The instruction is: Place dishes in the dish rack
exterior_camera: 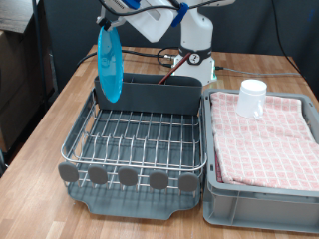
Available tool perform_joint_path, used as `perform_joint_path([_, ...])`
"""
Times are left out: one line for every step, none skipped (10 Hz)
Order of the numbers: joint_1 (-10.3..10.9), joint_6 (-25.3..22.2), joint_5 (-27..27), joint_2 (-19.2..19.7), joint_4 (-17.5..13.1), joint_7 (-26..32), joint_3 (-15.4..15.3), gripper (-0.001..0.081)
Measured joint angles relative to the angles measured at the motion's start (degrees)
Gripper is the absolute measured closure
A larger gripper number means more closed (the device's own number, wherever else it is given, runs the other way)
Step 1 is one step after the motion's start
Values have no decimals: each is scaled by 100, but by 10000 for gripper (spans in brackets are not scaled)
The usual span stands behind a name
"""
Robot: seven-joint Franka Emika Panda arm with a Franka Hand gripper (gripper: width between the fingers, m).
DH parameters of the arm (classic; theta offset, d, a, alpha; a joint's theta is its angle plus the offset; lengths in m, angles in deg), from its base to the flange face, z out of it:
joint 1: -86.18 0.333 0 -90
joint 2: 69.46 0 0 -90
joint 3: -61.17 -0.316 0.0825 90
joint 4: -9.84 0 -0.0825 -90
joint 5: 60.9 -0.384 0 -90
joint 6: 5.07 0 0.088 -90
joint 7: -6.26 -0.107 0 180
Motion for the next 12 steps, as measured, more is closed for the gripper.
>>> perform_joint_path([0,0,43,25,-50,32,-14,789])
perform_joint_path([1,33,132,62,-74,46,-16,789])
perform_joint_path([1,102,246,122,-75,46,-8,789])
perform_joint_path([0,231,319,218,-74,46,21,789])
perform_joint_path([-1,401,342,340,-72,46,74,789])
perform_joint_path([-2,576,350,474,-71,31,136,789])
perform_joint_path([-3,712,357,599,-69,8,189,789])
perform_joint_path([-4,824,370,711,-65,-45,233,789])
perform_joint_path([-4,926,373,811,-58,-115,269,789])
perform_joint_path([-4,1044,373,906,-48,-190,300,789])
perform_joint_path([-4,1148,373,995,-36,-250,319,789])
perform_joint_path([-3,1229,380,1080,-25,-319,328,789])
